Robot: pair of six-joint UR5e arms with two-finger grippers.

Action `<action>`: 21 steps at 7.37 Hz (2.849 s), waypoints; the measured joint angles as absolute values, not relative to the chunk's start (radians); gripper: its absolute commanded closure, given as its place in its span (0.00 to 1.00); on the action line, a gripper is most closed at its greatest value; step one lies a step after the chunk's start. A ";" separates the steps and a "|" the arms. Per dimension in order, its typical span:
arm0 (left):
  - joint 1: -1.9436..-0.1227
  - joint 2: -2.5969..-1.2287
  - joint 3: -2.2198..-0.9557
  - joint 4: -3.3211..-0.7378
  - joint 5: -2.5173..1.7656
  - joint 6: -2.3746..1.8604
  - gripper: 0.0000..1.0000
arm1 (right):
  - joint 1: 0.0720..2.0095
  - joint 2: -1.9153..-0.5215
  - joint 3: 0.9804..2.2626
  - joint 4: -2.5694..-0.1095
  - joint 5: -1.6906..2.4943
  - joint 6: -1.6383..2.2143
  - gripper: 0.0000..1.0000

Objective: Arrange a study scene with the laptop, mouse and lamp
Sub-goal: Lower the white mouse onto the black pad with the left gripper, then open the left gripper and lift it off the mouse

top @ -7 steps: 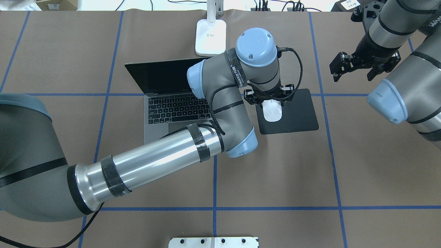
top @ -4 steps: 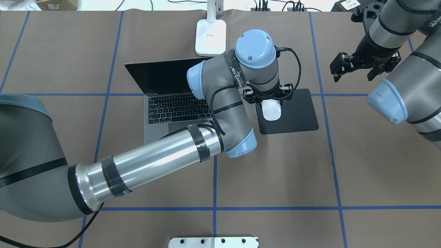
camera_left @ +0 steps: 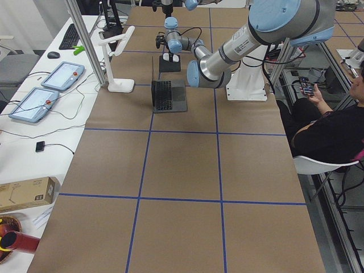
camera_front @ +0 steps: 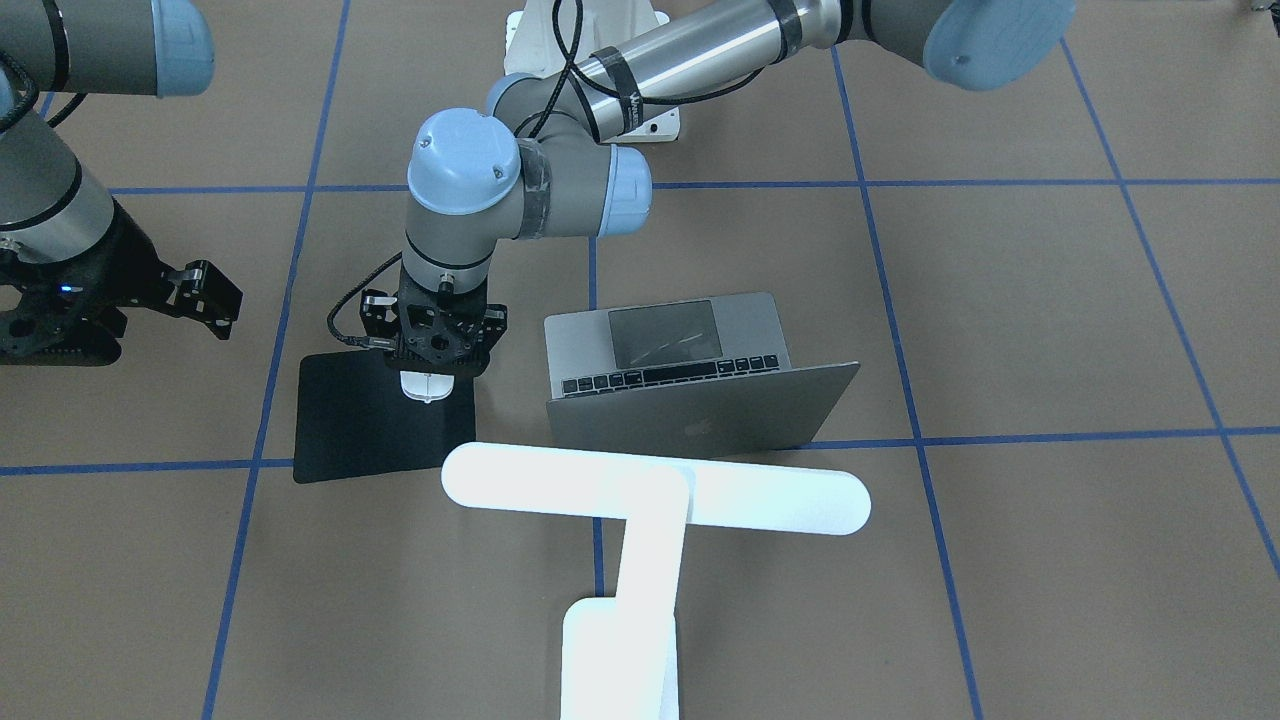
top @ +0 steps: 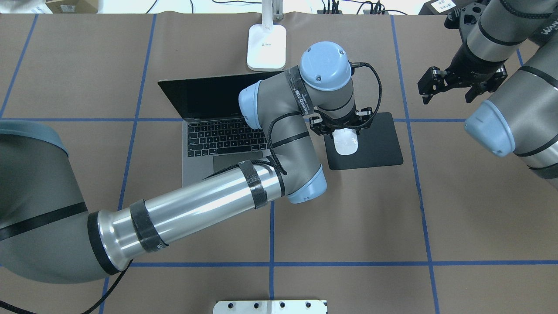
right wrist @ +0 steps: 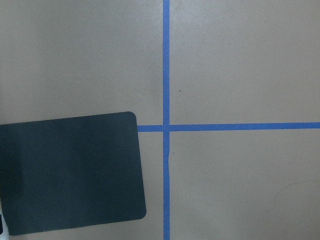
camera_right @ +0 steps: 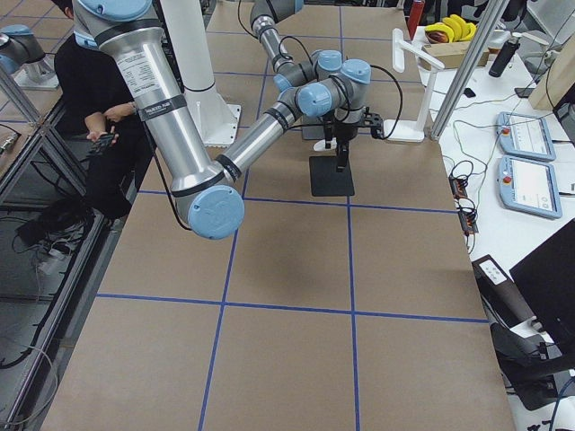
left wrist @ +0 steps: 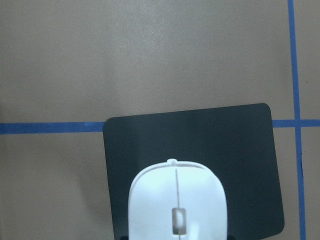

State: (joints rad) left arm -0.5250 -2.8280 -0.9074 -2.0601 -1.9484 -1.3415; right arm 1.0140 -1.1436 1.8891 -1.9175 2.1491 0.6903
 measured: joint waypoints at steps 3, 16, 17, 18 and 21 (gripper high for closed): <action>-0.512 -2.828 -0.903 -2.072 -1.919 -1.355 0.35 | 1.014 -1.145 1.888 -1.917 2.149 0.690 0.00; -0.511 -2.839 -0.908 -2.073 -1.890 -1.369 0.18 | 1.014 -1.146 1.888 -1.917 2.146 0.690 0.00; -0.513 -2.835 -0.924 -2.069 -1.893 -1.365 0.10 | 1.014 -1.146 1.888 -1.917 2.146 0.690 0.00; -0.516 -2.818 -0.967 -2.048 -1.910 -1.356 0.08 | 1.016 -1.145 1.888 -1.917 2.146 0.690 0.00; -0.561 -2.661 -1.326 -1.768 -2.017 -1.219 0.04 | 1.022 -1.142 1.889 -1.916 2.144 0.689 0.00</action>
